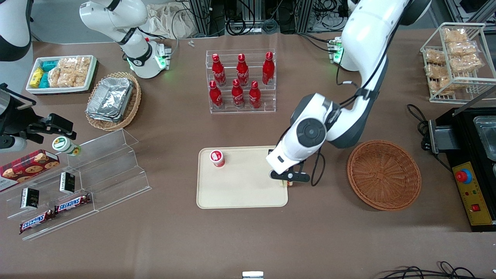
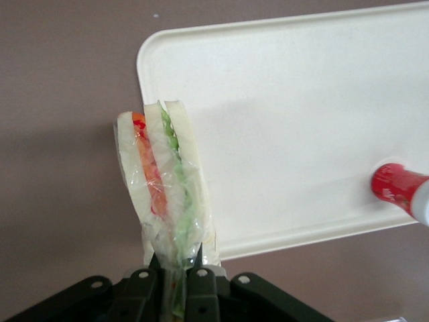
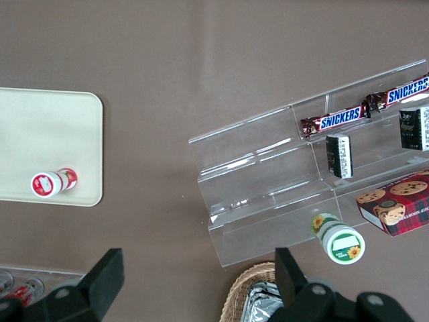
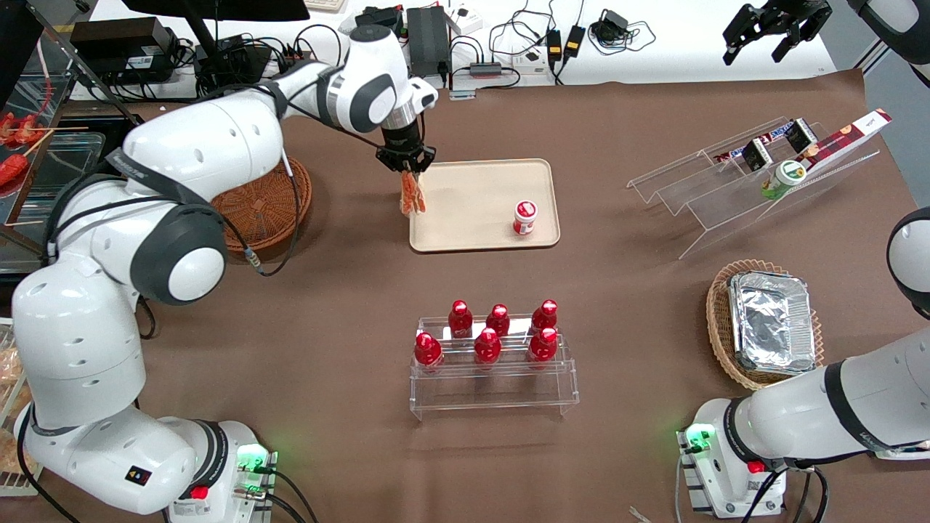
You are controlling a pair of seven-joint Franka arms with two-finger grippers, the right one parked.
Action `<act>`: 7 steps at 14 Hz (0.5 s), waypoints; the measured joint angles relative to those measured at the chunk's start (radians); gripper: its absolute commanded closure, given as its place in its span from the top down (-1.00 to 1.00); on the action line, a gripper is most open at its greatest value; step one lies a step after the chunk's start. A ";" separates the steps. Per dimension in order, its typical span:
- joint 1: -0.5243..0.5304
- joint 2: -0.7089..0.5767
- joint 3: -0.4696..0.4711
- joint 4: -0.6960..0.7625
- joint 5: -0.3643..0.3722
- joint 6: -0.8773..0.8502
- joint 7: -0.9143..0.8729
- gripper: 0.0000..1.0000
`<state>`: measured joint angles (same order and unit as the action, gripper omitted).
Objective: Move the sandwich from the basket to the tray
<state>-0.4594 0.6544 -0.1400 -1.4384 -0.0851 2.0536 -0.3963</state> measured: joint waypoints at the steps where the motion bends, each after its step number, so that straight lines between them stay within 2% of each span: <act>1: 0.000 0.023 -0.003 0.000 -0.001 0.012 0.016 -1.00; 6: 0.000 0.074 -0.019 0.001 -0.001 0.055 0.035 -0.99; 7: 0.000 0.079 -0.020 0.001 -0.001 0.059 0.037 -0.82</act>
<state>-0.4599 0.7336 -0.1604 -1.4369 -0.0862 2.1126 -0.3591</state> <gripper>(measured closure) 0.850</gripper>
